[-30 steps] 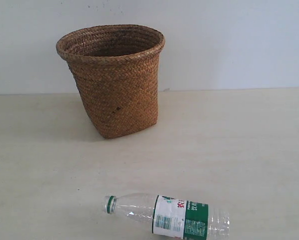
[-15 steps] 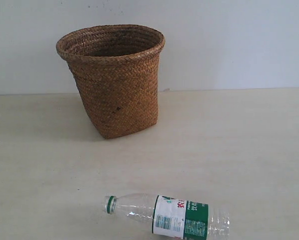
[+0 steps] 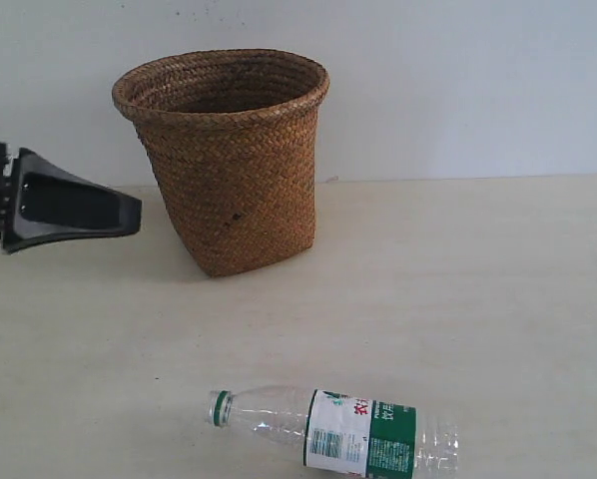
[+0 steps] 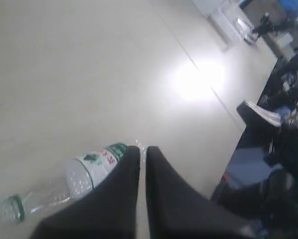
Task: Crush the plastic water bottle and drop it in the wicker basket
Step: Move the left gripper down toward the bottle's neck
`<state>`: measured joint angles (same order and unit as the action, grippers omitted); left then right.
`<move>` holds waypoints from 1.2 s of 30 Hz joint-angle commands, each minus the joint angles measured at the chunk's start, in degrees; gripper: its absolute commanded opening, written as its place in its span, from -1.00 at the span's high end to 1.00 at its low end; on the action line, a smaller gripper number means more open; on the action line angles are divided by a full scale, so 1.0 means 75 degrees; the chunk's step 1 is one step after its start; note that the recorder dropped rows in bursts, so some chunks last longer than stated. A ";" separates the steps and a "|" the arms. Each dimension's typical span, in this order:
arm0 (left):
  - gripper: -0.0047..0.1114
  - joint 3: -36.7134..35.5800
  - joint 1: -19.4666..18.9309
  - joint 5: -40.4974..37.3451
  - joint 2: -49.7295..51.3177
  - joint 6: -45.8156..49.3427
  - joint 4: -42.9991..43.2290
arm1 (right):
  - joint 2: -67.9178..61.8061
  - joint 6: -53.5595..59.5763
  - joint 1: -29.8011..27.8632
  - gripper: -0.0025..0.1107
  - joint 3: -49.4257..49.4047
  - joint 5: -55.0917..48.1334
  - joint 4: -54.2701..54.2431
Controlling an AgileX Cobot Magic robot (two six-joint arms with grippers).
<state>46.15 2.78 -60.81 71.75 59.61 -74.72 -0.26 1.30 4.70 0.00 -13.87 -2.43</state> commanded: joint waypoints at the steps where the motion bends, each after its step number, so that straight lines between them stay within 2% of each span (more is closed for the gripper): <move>1: 0.85 0.0055 0.0056 0.0607 0.0879 0.0110 -0.1589 | 0.0035 0.0016 -0.0016 0.96 0.0000 0.0078 -0.0007; 4: 0.85 0.0055 0.0056 0.0778 0.1241 0.0115 -0.2154 | 0.0035 0.0016 -0.0016 0.96 0.0000 0.0078 -0.0007; 6: 0.85 0.0055 0.0056 0.0949 0.1430 0.0115 -0.3008 | 0.0035 0.0016 -0.0016 0.96 0.0000 0.0078 -0.0007; 7: 0.85 0.0055 0.0056 0.0934 0.1468 0.0247 -0.3221 | 0.0035 0.0016 -0.0016 0.96 0.0000 0.0078 -0.0007; 8: 0.85 0.0123 0.0056 0.0797 0.1501 0.0932 -0.3229 | 0.0035 0.0016 -0.0016 0.96 0.0000 0.0078 -0.0007; 9: 0.85 0.0221 0.0056 0.0395 0.1504 0.2072 -0.2900 | 0.0035 0.0016 -0.0016 0.96 0.0000 0.0078 -0.0007; 11: 0.85 0.0467 0.0144 -0.0767 0.1535 0.3500 -0.1671 | 0.0035 0.0016 -0.0016 0.96 0.0000 0.0078 -0.0007; 12: 0.85 0.0660 0.0336 -0.1193 0.1535 0.4070 -0.0514 | 0.0035 0.0016 -0.0016 0.96 0.0000 0.0078 -0.0007; 13: 0.85 0.0726 0.0450 -0.1188 0.1535 0.4103 0.0081 | 0.0035 0.0016 -0.0016 0.96 0.0000 0.0078 -0.0007; 16: 0.85 0.0821 0.1079 -0.0408 0.1535 0.3817 0.2122 | 0.0035 0.0016 -0.0016 0.96 0.0000 0.0078 -0.0007; 18: 0.85 0.0821 0.1678 0.0663 0.1535 0.3098 0.4044 | 0.0035 0.0016 -0.0016 0.96 0.0000 0.0078 -0.0007; 19: 0.85 0.0821 0.1864 0.0908 0.1552 0.2853 0.4422 | 0.0035 0.0001 -0.0016 0.96 0.0000 0.0078 -0.0007; 21: 0.85 0.0821 0.2155 0.1412 0.1608 0.2407 0.4842 | 0.0035 0.0001 -0.0016 0.96 0.0000 0.0078 -0.0007; 25: 0.85 0.0821 0.2592 0.1620 0.1804 0.2335 0.4917 | 0.0035 0.0001 -0.0016 0.96 0.0000 0.0078 -0.0007; 28: 0.85 0.0821 0.2963 0.2123 0.2003 0.1929 0.5491 | 0.0035 0.0017 -0.0016 0.96 0.0000 0.0078 -0.0007; 36: 0.85 0.0821 0.4166 0.3081 0.2762 -0.0014 0.8692 | 0.0035 0.0017 -0.0016 0.96 0.0000 0.0078 -0.0007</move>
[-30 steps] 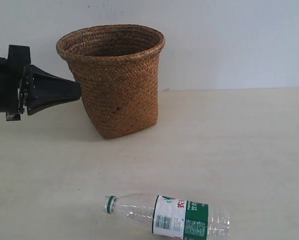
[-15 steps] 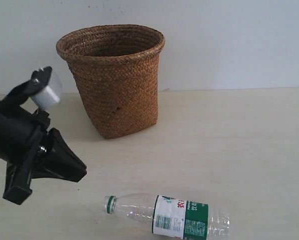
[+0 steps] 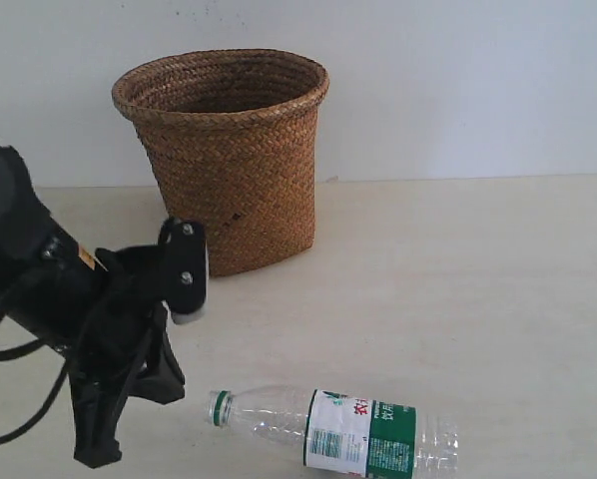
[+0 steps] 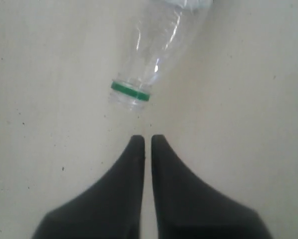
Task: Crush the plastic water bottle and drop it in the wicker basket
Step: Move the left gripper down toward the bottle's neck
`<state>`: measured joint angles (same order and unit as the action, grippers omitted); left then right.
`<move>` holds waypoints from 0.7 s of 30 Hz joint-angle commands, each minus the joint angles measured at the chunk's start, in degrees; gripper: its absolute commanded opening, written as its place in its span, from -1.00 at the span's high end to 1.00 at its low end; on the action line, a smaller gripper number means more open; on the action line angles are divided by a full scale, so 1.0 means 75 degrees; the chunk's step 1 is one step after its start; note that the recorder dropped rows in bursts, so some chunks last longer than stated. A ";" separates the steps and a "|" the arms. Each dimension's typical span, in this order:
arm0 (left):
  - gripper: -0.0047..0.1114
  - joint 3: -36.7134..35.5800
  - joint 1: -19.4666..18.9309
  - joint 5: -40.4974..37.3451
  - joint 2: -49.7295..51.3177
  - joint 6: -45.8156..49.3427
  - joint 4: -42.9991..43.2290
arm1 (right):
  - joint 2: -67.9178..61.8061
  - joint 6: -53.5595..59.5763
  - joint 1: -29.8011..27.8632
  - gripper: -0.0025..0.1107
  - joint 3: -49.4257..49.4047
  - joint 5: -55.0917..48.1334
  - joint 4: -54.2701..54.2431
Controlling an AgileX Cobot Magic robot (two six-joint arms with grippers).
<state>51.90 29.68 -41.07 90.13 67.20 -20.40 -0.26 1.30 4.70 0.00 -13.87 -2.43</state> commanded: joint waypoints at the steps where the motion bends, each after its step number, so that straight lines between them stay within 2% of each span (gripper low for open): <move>1: 0.85 0.0056 0.0649 0.0562 0.0345 -0.1213 0.1621 | 0.0035 0.0017 -0.0016 0.96 0.0000 0.0078 -0.0007; 6: 0.85 0.0056 0.0672 0.1262 0.0345 -0.1251 0.1753 | 0.0035 0.0017 -0.0016 0.96 0.0000 0.0078 -0.0007; 9: 0.85 0.0056 0.0672 0.3140 0.0345 -0.1236 0.1863 | 0.0035 0.0017 -0.0016 0.96 0.0000 0.0078 -0.0007; 11: 0.85 0.0125 0.0672 0.3475 0.0364 -0.1118 0.2043 | 0.0035 0.0017 -0.0016 0.96 0.0000 0.0078 -0.0007; 14: 0.85 0.0132 0.0657 0.3343 0.0383 -0.1040 0.2106 | 0.0035 0.0017 -0.0016 0.96 0.0000 0.0078 -0.0007; 18: 0.85 0.0312 0.0657 0.1214 0.0444 -0.1238 0.1384 | 0.0035 0.0017 -0.0016 0.96 0.0000 0.0078 -0.0007; 21: 0.85 0.0352 0.0657 0.0873 0.0444 -0.1218 0.1455 | 0.0035 0.0017 -0.0016 0.96 0.0000 0.0078 -0.0007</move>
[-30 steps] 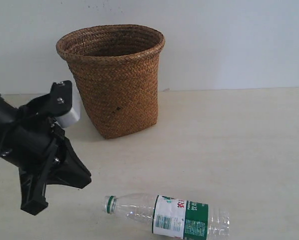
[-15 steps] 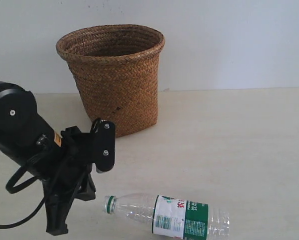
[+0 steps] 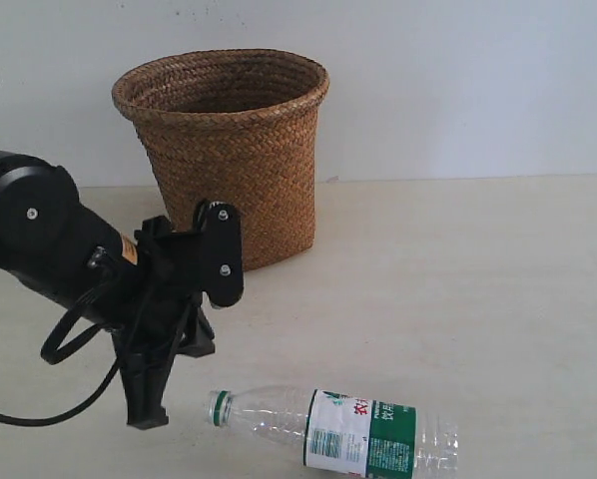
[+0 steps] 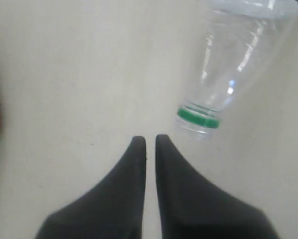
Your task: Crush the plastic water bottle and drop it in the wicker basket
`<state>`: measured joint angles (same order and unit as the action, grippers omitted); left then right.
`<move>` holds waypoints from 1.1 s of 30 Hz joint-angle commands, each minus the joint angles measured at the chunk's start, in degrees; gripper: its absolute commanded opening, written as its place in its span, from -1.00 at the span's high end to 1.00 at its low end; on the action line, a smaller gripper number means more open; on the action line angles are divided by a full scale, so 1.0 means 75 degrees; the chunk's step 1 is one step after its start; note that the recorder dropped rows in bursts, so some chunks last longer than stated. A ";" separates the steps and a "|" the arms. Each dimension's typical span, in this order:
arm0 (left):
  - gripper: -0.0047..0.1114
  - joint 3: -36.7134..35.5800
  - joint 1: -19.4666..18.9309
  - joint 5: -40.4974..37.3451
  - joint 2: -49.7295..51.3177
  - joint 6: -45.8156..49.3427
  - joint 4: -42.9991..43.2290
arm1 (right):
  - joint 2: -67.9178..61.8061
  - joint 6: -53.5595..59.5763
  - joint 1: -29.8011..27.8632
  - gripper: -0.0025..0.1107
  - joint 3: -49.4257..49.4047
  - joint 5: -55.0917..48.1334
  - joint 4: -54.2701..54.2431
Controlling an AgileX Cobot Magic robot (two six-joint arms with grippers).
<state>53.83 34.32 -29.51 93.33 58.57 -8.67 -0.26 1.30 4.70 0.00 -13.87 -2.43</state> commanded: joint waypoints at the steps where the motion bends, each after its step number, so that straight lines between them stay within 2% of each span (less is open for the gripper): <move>1: 0.85 0.0094 0.0038 -0.0669 0.0017 -0.0066 -0.0075 | 0.0035 0.0017 -0.0016 0.96 0.0000 0.0078 -0.0007; 5: 0.85 0.0115 0.0038 -0.0801 0.0017 -0.0066 -0.0088 | 0.0035 0.0017 -0.0016 0.96 0.0000 0.0078 -0.0007; 12: 0.85 0.0115 0.0038 -0.1780 0.0017 0.0453 0.0498 | 0.0035 0.0017 -0.0016 0.96 0.0000 0.0078 -0.0007; 18: 0.84 0.0115 0.0038 -0.1481 0.0017 0.1107 0.0780 | 0.0035 0.0017 -0.0016 0.96 0.0000 0.0078 -0.0007; 21: 0.67 0.0115 0.0088 -0.1292 0.0075 0.1107 0.0380 | 0.0035 0.0017 -0.0016 0.96 0.0000 0.0078 -0.0007; 27: -0.03 0.0281 0.0644 -0.0695 0.0437 0.1092 -0.0314 | 0.0035 0.0017 -0.0016 0.96 0.0000 0.0121 -0.0007; 28: -0.08 0.0317 0.0747 -0.0523 0.0568 0.0999 -0.0304 | 0.0035 0.0017 -0.0016 0.96 0.0000 0.0200 -0.0007; 33: -0.06 0.0317 0.0837 -0.0443 0.1079 0.0724 0.0514 | 0.0035 0.0017 -0.0016 0.96 0.0000 0.0273 -0.0007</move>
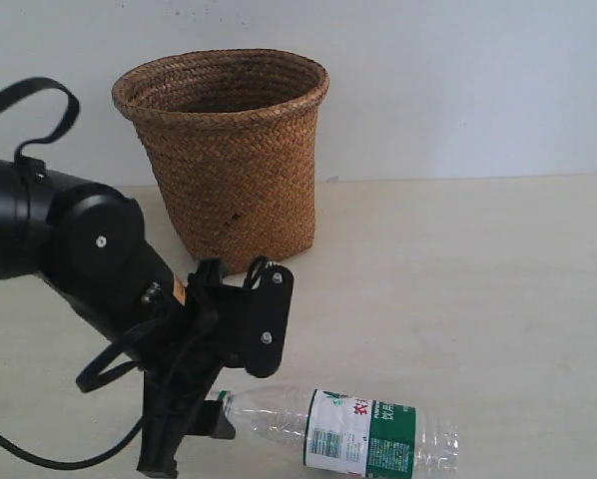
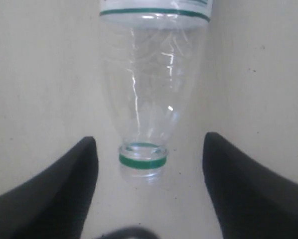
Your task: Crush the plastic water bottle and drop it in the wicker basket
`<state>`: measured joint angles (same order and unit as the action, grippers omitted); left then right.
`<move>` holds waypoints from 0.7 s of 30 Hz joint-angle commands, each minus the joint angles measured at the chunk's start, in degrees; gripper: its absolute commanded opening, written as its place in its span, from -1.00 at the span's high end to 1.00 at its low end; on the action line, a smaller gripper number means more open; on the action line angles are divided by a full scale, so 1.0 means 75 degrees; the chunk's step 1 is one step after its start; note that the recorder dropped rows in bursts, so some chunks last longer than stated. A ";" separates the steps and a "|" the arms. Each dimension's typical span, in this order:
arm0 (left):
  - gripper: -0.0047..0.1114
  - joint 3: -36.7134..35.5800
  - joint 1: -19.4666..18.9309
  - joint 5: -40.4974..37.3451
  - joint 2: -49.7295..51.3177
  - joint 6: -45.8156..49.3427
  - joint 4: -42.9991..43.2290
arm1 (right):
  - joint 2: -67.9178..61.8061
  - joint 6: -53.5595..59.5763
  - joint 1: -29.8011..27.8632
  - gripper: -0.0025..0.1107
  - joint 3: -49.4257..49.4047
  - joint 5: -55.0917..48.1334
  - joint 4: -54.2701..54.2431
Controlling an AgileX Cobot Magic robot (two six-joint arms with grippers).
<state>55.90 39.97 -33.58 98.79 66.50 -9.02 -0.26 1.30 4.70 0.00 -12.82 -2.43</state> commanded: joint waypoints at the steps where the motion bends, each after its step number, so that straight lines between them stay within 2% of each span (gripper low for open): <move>1: -0.06 0.0040 0.0084 0.0099 0.0387 -0.0508 0.0769 | 0.0035 0.0017 -0.0016 0.96 0.0000 0.0132 -0.0007; 5: -0.06 0.0040 0.0084 0.0083 0.0404 -0.1042 0.1565 | 0.0035 0.0017 -0.0016 0.96 0.0000 0.0129 -0.0020; 12: -0.06 0.0040 0.0084 0.0660 0.0543 -0.1042 0.1578 | 0.0035 0.0017 -0.0016 0.96 0.0000 0.0129 -0.0020; 21: -0.06 0.0040 0.0084 0.0767 0.0910 -0.1042 0.1523 | 0.0035 0.0017 -0.0016 0.96 0.0000 0.0129 -0.0020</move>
<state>55.90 40.34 -28.72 104.79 59.30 2.61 -0.26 1.30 4.70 0.00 -12.32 -2.43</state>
